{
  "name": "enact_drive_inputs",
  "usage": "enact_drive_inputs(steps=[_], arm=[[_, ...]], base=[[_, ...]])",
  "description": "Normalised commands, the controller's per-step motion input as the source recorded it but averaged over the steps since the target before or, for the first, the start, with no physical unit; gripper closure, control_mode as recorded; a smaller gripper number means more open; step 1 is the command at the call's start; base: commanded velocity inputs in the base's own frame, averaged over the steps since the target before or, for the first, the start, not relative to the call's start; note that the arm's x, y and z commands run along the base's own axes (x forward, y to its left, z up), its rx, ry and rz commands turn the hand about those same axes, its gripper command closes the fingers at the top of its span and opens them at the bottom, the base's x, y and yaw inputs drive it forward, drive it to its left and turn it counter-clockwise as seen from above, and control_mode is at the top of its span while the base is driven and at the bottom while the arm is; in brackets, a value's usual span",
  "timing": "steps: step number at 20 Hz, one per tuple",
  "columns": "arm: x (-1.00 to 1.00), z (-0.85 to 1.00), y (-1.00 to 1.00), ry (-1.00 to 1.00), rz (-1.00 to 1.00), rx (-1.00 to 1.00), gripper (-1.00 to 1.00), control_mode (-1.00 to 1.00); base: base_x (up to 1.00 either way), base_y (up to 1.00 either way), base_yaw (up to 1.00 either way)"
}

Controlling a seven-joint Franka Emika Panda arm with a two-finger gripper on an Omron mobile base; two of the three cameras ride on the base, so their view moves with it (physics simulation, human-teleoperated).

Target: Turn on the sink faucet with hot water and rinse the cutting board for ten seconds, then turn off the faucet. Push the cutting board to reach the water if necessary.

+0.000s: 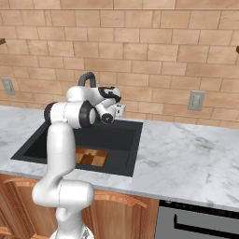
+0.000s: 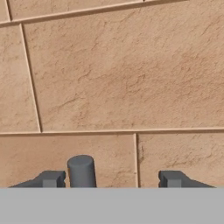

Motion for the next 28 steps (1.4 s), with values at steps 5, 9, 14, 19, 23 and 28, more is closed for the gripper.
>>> enact_drive_inputs(steps=[5, 9, 14, 19, 23, 28], arm=[[0.00, 0.00, 0.00, 0.00, 0.00, 0.00, 1.00, -1.00], [0.00, 0.00, 0.00, 0.00, 0.00, 0.00, 1.00, -1.00], [0.00, 0.00, -0.02, 0.00, 0.00, 0.00, 1.00, -1.00], [0.01, 0.00, -0.19, 0.00, 0.03, 0.00, 1.00, -1.00], [0.00, 0.00, -0.34, 0.00, 0.00, 0.01, 1.00, -1.00], [0.00, 0.00, -0.51, 0.00, 0.00, 0.02, 1.00, -1.00]], base=[[0.00, 0.00, 0.00], [0.00, 0.00, 0.00], [0.00, 0.00, 0.00], [0.00, 0.00, 0.00], [0.00, 0.00, 0.00], [0.00, 0.00, 0.00]])
